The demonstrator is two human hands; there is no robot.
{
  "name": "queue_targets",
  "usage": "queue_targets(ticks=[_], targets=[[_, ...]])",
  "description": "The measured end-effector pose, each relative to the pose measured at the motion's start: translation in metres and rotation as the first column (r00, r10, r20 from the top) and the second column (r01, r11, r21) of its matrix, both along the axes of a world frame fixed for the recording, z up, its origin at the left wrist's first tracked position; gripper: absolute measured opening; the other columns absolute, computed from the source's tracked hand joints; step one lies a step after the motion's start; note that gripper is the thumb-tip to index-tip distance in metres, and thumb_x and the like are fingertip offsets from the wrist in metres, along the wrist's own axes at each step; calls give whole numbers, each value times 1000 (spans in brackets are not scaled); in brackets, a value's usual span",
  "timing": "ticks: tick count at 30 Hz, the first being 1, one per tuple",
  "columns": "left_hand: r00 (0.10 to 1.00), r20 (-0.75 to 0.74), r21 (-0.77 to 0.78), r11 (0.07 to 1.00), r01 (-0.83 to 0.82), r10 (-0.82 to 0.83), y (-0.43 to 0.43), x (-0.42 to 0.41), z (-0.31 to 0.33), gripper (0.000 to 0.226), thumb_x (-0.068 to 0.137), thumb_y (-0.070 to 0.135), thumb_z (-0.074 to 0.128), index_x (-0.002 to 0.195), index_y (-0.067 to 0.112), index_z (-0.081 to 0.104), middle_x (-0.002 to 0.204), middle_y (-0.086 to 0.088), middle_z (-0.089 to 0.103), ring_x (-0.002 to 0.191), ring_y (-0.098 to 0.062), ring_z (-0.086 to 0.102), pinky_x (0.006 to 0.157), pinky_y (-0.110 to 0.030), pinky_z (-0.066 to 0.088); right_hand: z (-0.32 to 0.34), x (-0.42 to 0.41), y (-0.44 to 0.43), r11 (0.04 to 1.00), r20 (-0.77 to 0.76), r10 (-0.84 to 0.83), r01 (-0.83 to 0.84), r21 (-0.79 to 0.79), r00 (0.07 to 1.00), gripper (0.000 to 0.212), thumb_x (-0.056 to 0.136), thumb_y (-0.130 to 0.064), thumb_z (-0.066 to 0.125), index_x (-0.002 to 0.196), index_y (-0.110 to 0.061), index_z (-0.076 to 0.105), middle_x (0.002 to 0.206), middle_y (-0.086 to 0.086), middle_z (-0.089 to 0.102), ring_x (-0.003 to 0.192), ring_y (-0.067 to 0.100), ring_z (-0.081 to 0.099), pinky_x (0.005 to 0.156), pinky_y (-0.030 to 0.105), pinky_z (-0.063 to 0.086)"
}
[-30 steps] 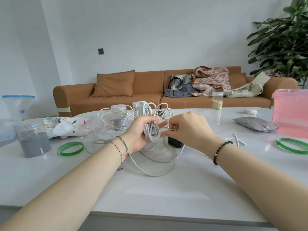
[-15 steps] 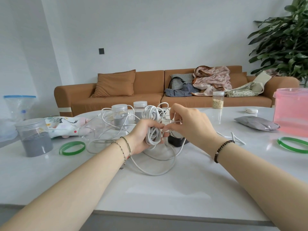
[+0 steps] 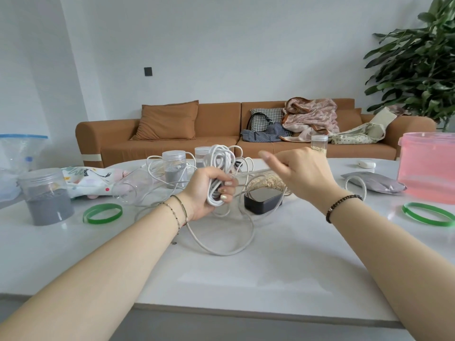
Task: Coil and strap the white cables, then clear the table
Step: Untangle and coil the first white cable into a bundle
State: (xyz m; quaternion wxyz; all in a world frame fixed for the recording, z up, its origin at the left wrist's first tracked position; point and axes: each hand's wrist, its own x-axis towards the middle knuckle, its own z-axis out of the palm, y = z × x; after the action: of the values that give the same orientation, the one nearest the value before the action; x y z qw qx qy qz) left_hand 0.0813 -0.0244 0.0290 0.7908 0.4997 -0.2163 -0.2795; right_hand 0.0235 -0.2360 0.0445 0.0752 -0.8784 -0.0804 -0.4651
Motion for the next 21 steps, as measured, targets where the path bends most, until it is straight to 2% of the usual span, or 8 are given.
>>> queue_targets(ticks=[3, 5, 8, 10, 13, 15, 18, 21], targets=[[989, 70, -2, 991, -133, 132, 1, 8, -3, 23, 86, -3, 30, 76, 17, 34, 60, 0, 34, 46, -7, 26, 41, -17, 23, 3, -2, -18, 992, -41, -56, 61, 108, 998, 85, 93, -72, 10, 50, -6, 44, 44, 6, 46, 44, 22, 47, 53, 32, 41], [977, 113, -4, 983, -182, 181, -1, 9, -4, 25, 86, -3, 30, 75, 19, 33, 59, 0, 34, 47, -8, 25, 41, -18, 22, 5, -1, -28, 983, -52, -144, 149, 106, 988, 89, 97, -69, 11, 54, -3, 52, 48, 9, 54, 48, 22, 50, 53, 29, 36], [967, 135, -20, 976, -216, 217, -3, 9, -4, 25, 86, -3, 30, 76, 19, 31, 59, 0, 34, 46, -8, 25, 40, -18, 22, 9, -5, -41, 950, -122, -292, 302, 75, 949, 81, 98, -64, 11, 51, -8, 46, 51, 6, 51, 51, 21, 46, 51, 31, 26], [965, 135, -13, 975, -224, 223, -3, 9, -5, 25, 87, -4, 30, 76, 19, 31, 59, 0, 33, 46, -8, 25, 41, -18, 21, 11, -8, -50, 926, -158, -356, 370, 69, 921, 77, 98, -65, 13, 49, -11, 39, 51, 6, 49, 51, 22, 45, 52, 32, 25], [966, 157, 21, 977, -211, 206, -7, 7, -5, 25, 87, -4, 30, 74, 18, 32, 60, -1, 33, 47, -8, 25, 44, -19, 18, 13, -5, -59, 856, -163, -502, 515, 44, 849, 76, 98, -65, 22, 53, -10, 50, 55, 6, 51, 51, 23, 45, 53, 30, 29], [967, 163, 32, 979, -203, 195, -11, 5, -7, 26, 88, -4, 30, 74, 17, 33, 59, -1, 33, 46, -8, 26, 43, -19, 19, 13, -1, -61, 816, -195, -561, 578, 35, 804, 64, 98, -58, 33, 62, -11, 58, 60, 4, 51, 52, 22, 43, 55, 29, 31], [971, 153, 53, 980, -192, 182, -14, 5, -15, 24, 88, -7, 31, 81, 15, 38, 59, -1, 33, 45, -8, 27, 40, -18, 24, 9, 0, -62, 805, -228, -574, 593, 17, 786, 48, 95, -45, 43, 61, -13, 55, 61, 2, 51, 51, 20, 41, 52, 26, 28], [974, 146, 40, 983, -179, 172, -13, 6, -19, 26, 88, -8, 31, 82, 16, 38, 58, -1, 32, 45, -9, 28, 41, -19, 25, 10, -1, -56, 872, -183, -486, 490, -26, 855, 52, 96, -41, 47, 53, -11, 48, 52, 1, 49, 47, 20, 44, 50, 25, 29]])
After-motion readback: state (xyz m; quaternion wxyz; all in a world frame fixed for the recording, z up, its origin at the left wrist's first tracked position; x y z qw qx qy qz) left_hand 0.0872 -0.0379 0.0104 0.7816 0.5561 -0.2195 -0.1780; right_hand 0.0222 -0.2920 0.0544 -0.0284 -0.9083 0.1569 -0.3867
